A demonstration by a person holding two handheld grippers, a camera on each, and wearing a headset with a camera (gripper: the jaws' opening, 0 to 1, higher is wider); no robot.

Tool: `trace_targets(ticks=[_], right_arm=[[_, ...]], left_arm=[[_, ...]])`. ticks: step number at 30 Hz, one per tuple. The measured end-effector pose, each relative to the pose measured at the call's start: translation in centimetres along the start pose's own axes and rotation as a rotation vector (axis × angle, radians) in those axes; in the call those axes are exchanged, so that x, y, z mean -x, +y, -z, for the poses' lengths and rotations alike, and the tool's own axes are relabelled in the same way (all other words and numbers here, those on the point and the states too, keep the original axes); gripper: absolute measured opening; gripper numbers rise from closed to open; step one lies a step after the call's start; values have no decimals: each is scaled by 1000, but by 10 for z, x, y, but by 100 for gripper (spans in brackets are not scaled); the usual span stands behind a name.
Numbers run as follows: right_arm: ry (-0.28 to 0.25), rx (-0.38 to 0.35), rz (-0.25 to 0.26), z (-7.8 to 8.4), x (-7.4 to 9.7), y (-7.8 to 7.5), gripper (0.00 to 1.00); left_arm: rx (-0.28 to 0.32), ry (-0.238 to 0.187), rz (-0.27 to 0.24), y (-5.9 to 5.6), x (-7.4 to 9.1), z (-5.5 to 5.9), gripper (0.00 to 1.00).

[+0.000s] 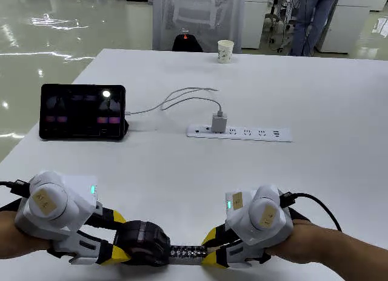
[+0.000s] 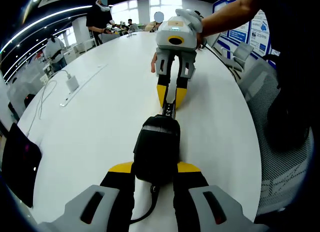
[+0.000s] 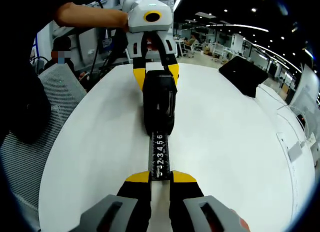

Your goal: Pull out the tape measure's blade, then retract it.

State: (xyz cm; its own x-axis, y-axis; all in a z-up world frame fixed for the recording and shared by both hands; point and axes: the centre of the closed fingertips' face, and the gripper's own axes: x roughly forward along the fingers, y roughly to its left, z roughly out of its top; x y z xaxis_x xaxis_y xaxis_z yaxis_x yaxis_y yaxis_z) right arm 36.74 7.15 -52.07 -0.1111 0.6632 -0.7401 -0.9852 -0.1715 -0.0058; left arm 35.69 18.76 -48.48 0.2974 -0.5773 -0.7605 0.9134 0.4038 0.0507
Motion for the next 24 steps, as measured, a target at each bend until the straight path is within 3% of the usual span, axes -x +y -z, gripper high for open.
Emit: trace_targets(ticks=[24], right_arm=[[15, -30, 26, 29, 28, -3, 9]], left_arm=[[1, 4, -1, 1, -2, 0, 23]])
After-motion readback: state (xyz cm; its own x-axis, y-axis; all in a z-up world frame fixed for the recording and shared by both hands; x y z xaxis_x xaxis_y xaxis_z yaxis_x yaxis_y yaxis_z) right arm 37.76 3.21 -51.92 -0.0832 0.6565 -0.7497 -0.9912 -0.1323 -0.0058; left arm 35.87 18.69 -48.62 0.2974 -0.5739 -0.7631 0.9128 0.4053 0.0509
